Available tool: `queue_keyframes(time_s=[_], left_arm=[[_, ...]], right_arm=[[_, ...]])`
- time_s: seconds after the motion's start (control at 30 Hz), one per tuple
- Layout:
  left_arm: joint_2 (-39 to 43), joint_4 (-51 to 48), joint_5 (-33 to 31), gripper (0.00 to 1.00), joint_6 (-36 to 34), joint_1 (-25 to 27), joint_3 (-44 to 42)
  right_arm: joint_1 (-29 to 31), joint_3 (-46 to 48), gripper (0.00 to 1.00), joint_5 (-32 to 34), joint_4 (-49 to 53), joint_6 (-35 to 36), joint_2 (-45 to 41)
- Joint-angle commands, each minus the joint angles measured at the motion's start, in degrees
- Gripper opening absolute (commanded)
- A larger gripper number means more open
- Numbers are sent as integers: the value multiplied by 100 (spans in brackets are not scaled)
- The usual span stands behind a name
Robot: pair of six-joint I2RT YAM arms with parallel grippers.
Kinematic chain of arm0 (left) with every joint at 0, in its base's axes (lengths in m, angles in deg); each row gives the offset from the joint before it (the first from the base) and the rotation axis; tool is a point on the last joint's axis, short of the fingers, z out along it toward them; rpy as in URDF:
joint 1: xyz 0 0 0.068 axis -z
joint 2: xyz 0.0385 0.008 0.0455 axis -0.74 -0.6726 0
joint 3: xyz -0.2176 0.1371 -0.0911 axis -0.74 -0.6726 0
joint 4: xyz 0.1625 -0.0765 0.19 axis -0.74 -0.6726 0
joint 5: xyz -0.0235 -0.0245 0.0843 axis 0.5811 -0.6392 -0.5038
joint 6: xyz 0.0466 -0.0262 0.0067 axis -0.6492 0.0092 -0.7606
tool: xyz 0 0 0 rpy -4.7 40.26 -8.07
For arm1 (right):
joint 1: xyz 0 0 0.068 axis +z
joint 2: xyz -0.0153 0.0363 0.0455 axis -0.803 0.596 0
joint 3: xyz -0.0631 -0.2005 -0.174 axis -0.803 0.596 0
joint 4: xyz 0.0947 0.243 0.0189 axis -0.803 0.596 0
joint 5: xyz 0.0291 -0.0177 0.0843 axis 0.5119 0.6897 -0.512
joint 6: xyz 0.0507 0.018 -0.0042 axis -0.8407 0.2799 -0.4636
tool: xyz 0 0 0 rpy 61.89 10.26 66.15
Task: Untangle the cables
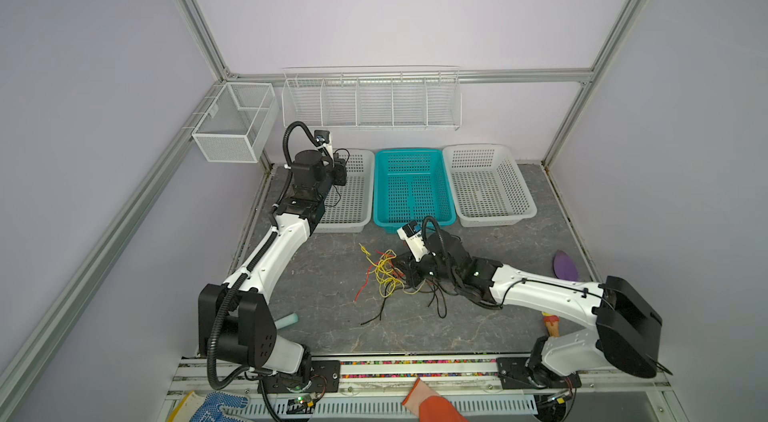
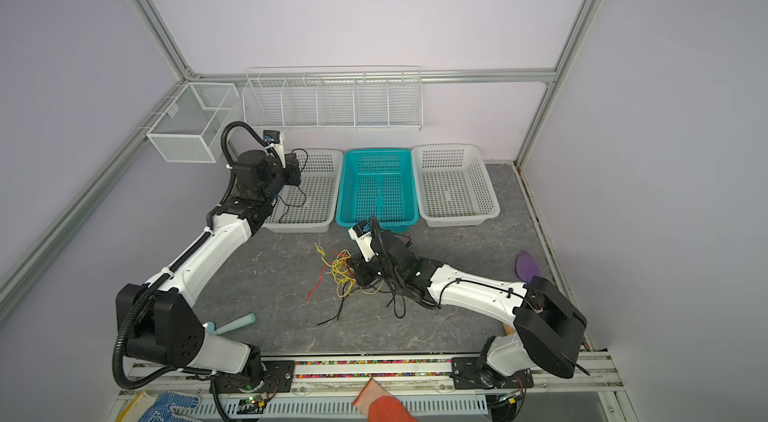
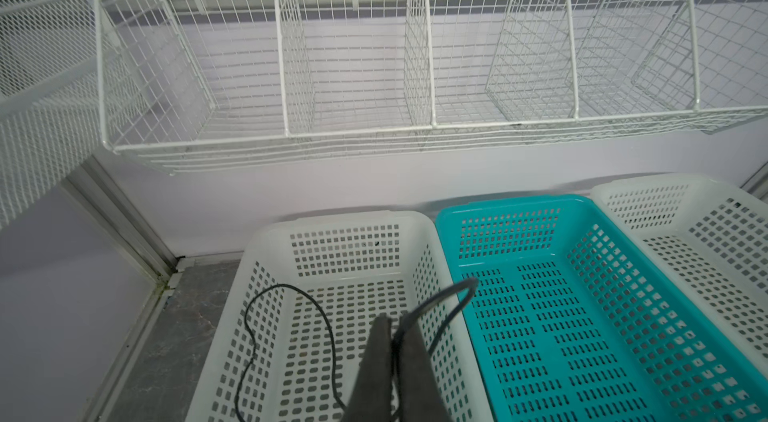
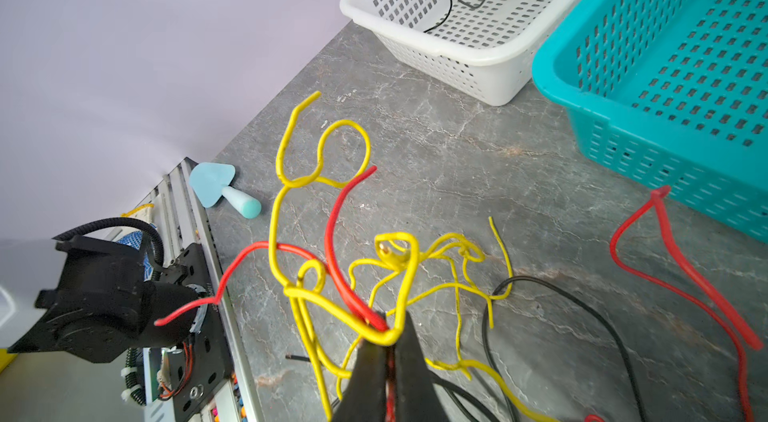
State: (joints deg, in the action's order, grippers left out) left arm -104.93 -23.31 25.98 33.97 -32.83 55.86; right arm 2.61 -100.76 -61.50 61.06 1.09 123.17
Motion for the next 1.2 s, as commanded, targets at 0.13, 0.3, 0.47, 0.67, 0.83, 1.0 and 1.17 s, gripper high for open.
queue_keyframes(time_s=[0.13,0.3,0.47,0.67,0.83,1.0,1.17], left_arm=[[-234,-546,645,0,1053,-5,-216],[-637,-954,786,1,1113,-12,-95],[-833,-1532,649,10,1201,-56,267],[-589,-1997,779,45,1410,-101,386],[-79,-2238,989,57,1647,-101,310],[737,-2220,1780,60,2103,-101,-112],[1791,-1860,2731,60,2973,-73,-1042]], right_arm=[[31,-504,7,20,474,381,-397],[19,-686,7,-66,620,596,-469],[-25,-684,7,-103,675,730,-550],[-75,-491,7,-194,545,759,-668],[-109,-324,7,-230,441,791,-732],[-186,-156,7,-278,350,794,-829],[-399,58,6,-255,255,650,-1016]])
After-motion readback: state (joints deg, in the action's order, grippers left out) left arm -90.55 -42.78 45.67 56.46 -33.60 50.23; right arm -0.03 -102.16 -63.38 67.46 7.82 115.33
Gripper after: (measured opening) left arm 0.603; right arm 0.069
